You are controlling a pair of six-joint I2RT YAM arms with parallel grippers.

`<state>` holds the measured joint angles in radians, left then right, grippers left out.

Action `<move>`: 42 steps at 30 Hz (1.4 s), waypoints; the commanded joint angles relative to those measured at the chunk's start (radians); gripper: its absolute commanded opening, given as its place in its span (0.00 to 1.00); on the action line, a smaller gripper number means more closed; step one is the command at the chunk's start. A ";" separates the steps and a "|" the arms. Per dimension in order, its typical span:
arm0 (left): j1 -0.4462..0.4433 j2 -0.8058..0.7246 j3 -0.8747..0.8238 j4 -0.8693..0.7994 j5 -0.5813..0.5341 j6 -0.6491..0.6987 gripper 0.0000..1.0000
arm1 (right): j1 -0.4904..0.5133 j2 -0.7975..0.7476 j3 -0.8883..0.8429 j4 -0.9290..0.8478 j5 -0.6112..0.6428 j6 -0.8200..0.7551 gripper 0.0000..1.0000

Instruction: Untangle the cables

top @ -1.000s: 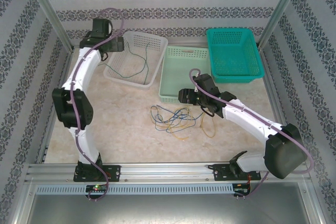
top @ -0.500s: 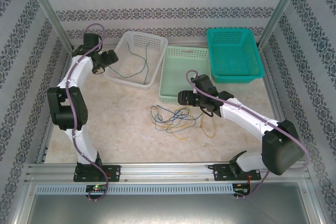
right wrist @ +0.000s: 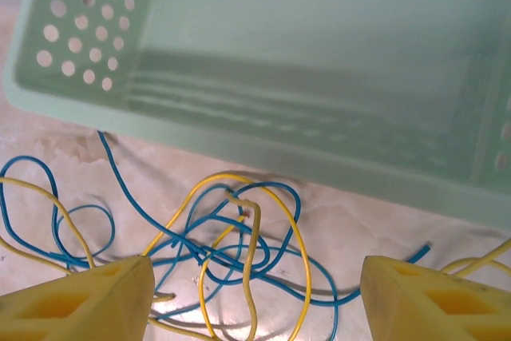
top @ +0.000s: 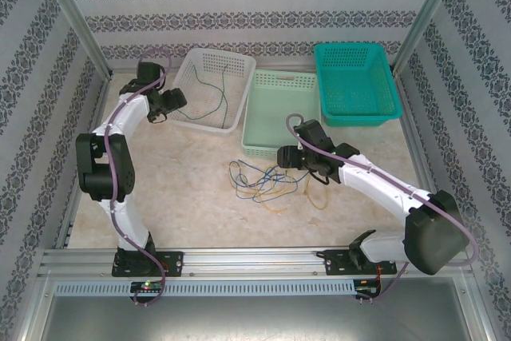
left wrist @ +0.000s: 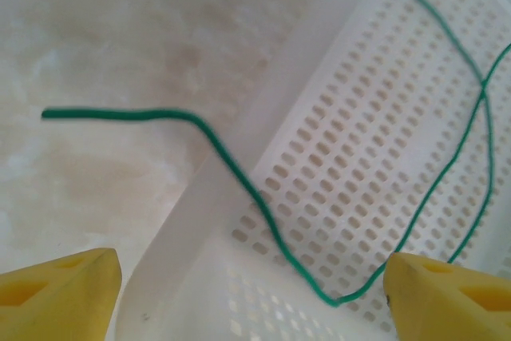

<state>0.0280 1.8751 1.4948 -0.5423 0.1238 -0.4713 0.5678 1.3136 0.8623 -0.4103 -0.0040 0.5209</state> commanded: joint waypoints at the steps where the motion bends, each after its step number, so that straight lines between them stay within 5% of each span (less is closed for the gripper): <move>1: -0.016 -0.088 -0.066 0.039 -0.054 0.041 0.86 | 0.018 -0.022 -0.006 -0.074 0.030 0.016 0.67; 19: -0.107 -0.368 -0.334 0.145 -0.168 0.066 0.87 | 0.113 0.191 0.003 -0.019 0.069 0.052 0.50; 25: -0.108 -0.393 -0.359 0.148 -0.165 0.068 0.88 | 0.122 0.225 0.022 -0.018 0.108 0.048 0.28; 28: -0.108 -0.395 -0.359 0.142 -0.167 0.069 0.88 | 0.139 0.203 0.030 -0.053 0.134 0.041 0.12; 33: -0.121 -0.406 -0.355 0.151 -0.149 0.094 0.88 | 0.169 0.102 0.008 -0.091 0.127 0.029 0.02; 38: -0.177 -0.424 -0.344 0.165 -0.145 0.153 0.88 | 0.173 -0.021 0.002 -0.117 0.031 -0.030 0.00; 42: -0.211 -0.452 -0.364 0.223 -0.035 0.204 0.88 | 0.167 -0.082 0.055 -0.213 -0.019 -0.104 0.00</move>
<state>-0.1596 1.4712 1.1419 -0.4023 0.0109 -0.3382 0.7311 1.2636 0.8757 -0.5289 0.0330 0.4900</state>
